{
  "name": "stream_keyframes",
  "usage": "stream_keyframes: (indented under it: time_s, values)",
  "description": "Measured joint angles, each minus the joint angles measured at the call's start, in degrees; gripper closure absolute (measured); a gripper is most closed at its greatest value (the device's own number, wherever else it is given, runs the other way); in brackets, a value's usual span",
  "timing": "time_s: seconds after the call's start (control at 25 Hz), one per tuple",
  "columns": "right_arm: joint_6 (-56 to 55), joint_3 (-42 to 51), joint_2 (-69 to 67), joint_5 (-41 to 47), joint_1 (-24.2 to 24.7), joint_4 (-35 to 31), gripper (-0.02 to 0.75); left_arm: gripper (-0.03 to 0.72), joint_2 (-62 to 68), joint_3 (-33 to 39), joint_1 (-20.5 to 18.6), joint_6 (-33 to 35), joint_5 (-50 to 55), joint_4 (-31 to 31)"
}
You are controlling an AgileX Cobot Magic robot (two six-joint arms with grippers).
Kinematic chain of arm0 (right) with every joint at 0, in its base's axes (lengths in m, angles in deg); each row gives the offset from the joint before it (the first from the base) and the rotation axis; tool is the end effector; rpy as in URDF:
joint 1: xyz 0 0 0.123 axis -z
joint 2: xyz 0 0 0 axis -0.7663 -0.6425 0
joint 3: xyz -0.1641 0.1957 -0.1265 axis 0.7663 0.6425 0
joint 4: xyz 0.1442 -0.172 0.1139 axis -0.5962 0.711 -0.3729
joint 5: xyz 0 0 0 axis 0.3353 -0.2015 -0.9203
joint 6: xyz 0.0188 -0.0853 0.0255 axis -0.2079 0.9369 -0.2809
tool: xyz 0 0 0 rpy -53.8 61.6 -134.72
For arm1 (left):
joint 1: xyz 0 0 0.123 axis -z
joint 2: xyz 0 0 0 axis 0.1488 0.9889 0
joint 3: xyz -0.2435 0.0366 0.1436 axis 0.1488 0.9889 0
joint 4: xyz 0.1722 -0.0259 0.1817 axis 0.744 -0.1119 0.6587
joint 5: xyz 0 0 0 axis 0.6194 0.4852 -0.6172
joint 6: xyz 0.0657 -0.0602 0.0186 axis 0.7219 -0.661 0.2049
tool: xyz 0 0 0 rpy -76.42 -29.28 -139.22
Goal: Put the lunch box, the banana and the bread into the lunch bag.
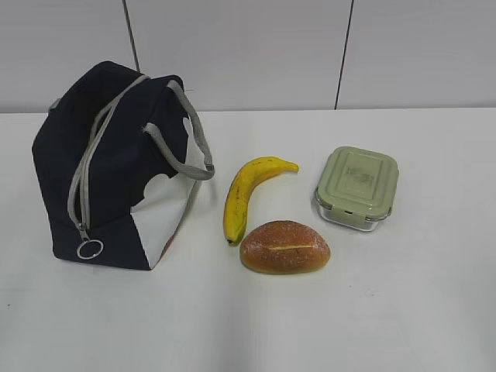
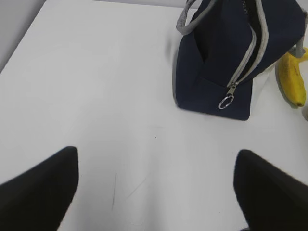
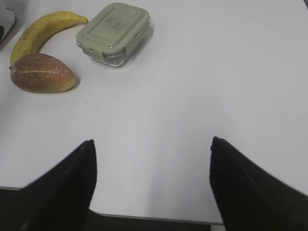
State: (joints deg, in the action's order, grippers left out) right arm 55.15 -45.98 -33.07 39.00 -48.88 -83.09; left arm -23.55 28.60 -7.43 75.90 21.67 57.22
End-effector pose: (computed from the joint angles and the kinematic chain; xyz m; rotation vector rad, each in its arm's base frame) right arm -0.0115 0.0008 0.2709 -0.0755 2.1059 -0.0578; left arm -0.0127 0.0032 0.2802 -0.0727 2.0450 -0.0226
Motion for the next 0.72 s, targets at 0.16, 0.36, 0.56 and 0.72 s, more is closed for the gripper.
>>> stream_keyframes:
  time_s: [0.16,0.36,0.56,0.72]
  values:
    - [0.00,0.00,0.00,0.00,0.00,0.00,0.193,0.055,0.00,0.00,0.00,0.00,0.00,0.00]
    - [0.00,0.00,0.00,0.00,0.00,0.00,0.193,0.074,0.00,0.00,0.00,0.00,0.00,0.00]
    - [0.00,0.00,0.00,0.00,0.00,0.00,0.193,0.095,0.00,0.00,0.00,0.00,0.00,0.00]
    - [0.00,0.00,0.00,0.00,0.00,0.00,0.194,0.096,0.78,-0.34,0.00,0.00,0.00,-0.48]
